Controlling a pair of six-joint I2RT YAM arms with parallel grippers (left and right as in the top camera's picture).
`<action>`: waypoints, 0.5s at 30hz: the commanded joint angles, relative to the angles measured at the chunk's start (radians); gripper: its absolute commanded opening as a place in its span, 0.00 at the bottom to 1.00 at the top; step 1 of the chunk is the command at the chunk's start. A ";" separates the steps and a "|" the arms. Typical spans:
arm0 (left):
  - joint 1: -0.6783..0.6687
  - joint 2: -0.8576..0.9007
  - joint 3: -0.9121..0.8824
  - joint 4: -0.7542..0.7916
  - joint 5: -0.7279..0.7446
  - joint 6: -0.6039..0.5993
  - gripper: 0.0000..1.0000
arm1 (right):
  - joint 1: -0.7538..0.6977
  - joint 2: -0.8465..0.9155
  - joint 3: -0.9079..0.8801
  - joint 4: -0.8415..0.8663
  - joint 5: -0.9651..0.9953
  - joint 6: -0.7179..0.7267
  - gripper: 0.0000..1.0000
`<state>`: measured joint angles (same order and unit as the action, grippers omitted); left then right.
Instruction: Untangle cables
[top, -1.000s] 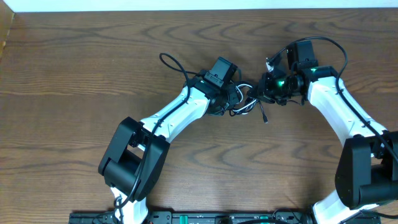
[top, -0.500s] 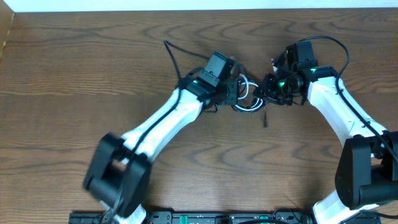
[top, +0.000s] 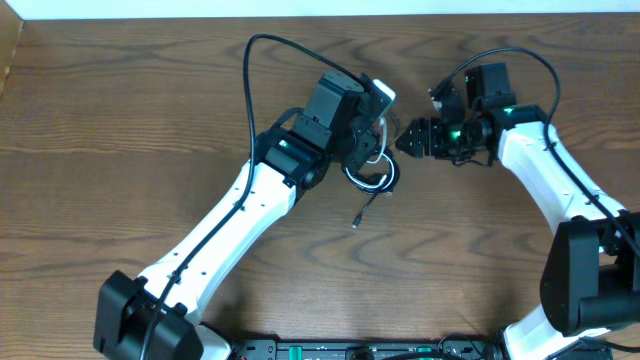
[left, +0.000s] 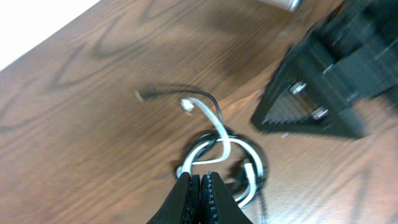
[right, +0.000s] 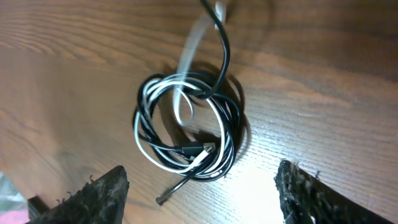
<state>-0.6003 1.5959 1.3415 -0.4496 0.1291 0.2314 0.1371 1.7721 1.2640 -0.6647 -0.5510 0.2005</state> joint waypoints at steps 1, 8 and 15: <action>0.004 0.014 0.004 -0.006 -0.067 0.108 0.07 | -0.034 -0.007 0.047 -0.013 -0.047 -0.045 0.73; 0.004 0.073 0.004 -0.056 -0.067 -0.170 0.15 | -0.081 -0.007 0.048 -0.035 0.088 0.089 0.73; 0.005 0.223 0.004 -0.104 -0.067 -0.676 0.23 | -0.097 -0.007 0.048 -0.036 0.089 0.110 0.73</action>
<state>-0.6003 1.7622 1.3415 -0.5468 0.0742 -0.1459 0.0399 1.7721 1.2953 -0.6983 -0.4744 0.2844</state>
